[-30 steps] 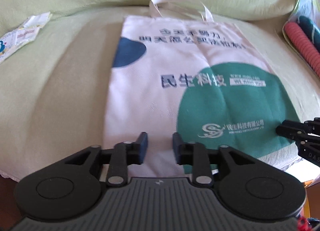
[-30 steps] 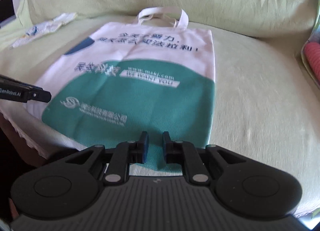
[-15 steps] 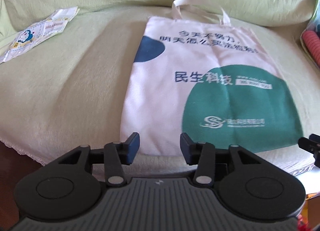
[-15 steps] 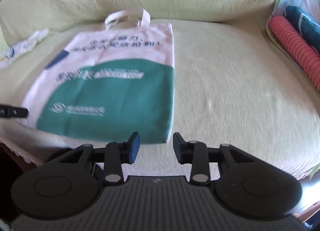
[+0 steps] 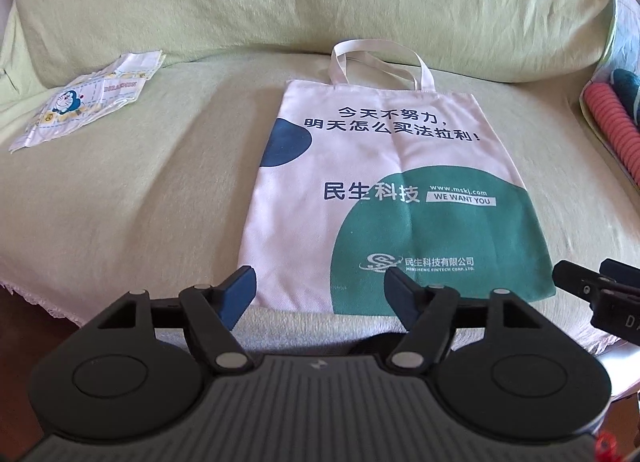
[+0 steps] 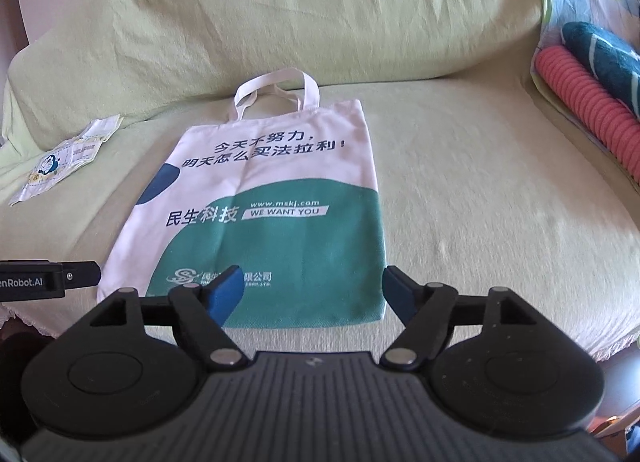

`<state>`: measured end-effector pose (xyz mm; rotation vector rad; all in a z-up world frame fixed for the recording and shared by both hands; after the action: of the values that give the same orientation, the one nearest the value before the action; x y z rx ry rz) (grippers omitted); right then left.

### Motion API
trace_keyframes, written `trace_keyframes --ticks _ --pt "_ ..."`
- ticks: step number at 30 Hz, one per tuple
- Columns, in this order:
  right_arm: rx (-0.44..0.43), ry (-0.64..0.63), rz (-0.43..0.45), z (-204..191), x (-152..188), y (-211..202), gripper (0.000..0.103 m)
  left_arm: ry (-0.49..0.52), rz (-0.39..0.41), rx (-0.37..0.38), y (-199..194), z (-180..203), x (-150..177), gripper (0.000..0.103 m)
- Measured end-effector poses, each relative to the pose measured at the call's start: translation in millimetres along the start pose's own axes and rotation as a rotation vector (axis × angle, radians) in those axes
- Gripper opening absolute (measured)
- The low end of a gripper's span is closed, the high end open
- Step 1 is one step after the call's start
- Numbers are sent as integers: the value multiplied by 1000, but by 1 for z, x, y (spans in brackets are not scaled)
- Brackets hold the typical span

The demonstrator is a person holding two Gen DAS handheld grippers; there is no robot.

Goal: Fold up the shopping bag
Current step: 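Open both grippers and release the flattened bag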

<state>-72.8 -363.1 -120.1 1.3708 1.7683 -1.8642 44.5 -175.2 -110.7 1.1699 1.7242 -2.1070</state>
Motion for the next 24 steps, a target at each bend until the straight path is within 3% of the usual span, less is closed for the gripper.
trace_keyframes --ticks 6,24 --pt "71 23 8 7 2 -10 86 10 3 -8 -10 4 7 72" --pt "86 -49 43 1 15 -32 98 9 26 7 -33 11 34 73"
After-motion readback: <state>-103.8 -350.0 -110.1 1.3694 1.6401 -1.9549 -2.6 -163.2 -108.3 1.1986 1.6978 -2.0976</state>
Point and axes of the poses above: each gripper's, at about its wrist camera, not at the fingertips, and y roughly the way its jaws point, z to its right, x to its underside, the point moved 10 cm from there along y, roughly the way its jaws point, and after that the axes turned 2 degrees about -y, right-handed, at the moved point
